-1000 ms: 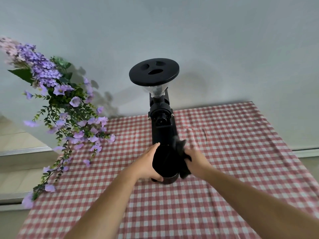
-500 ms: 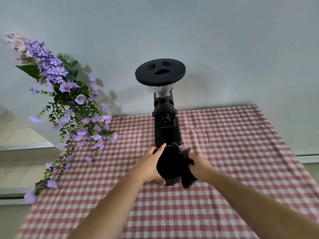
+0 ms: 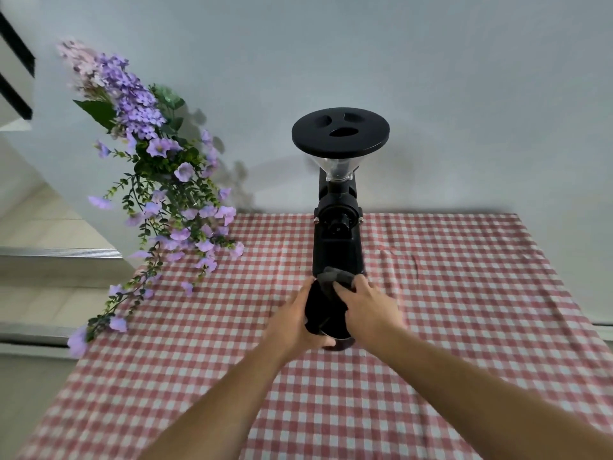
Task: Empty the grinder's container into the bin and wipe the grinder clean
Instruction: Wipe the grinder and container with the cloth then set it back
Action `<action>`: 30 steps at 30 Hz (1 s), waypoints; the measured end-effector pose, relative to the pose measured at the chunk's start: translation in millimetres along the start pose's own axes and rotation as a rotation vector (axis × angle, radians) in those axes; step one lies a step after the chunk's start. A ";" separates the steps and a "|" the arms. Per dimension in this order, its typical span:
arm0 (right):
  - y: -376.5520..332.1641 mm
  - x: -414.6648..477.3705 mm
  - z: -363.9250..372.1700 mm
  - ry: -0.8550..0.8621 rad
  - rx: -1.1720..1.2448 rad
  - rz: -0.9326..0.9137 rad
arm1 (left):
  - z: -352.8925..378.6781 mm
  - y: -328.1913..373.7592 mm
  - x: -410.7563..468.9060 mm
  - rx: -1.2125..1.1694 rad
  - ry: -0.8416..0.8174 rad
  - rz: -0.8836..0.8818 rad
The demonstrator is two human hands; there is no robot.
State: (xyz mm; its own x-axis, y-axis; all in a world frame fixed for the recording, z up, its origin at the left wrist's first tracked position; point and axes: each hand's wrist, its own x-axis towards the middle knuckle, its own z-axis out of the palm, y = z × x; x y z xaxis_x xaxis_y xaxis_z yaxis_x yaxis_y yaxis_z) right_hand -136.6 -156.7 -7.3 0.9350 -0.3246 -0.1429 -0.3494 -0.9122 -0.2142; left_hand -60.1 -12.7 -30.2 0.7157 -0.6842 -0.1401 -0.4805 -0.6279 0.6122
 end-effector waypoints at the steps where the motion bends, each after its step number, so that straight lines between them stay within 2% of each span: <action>1: -7.6 0.0 2.4 -0.033 -0.086 -0.025 | 0.6 -0.2 -1.0 -0.031 0.012 -0.011; 7: -15.5 1.2 5.6 -0.051 -0.178 -0.300 | 1.1 -0.8 0.6 -0.089 -0.018 -0.093; 9: -9.3 10.0 -3.2 -0.040 -0.222 -0.281 | 1.3 0.9 -0.2 -0.116 -0.012 -0.110; 13: -2.9 18.8 -6.2 -0.005 -0.226 -0.113 | 4.1 3.7 -2.2 -0.159 0.014 -0.106; 16: -13.1 20.6 -2.6 -0.084 -0.156 -0.086 | 3.3 5.0 -3.5 -0.168 0.011 -0.112; 20: -19.4 18.3 -8.5 -0.217 -0.011 -0.177 | 1.8 5.9 -5.0 -0.139 0.013 -0.091; 24: -13.6 1.4 -3.6 -0.270 0.123 -0.204 | 1.6 7.4 -5.0 -0.119 0.029 -0.075; 28: 1.7 -20.3 7.7 -0.169 0.350 -0.257 | 0.4 9.5 -5.8 -0.141 0.024 -0.098; 30: 13.0 -29.0 13.0 -0.124 0.390 -0.279 | 0.5 10.0 -8.0 -0.151 0.033 -0.088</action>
State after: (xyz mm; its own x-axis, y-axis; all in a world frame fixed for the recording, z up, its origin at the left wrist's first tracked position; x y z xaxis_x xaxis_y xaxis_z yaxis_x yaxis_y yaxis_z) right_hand -169.1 -155.9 -18.5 0.9901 -0.0271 -0.1375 -0.1053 -0.7908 -0.6029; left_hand -70.9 -13.7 -23.4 0.7693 -0.6147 -0.1739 -0.3355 -0.6205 0.7088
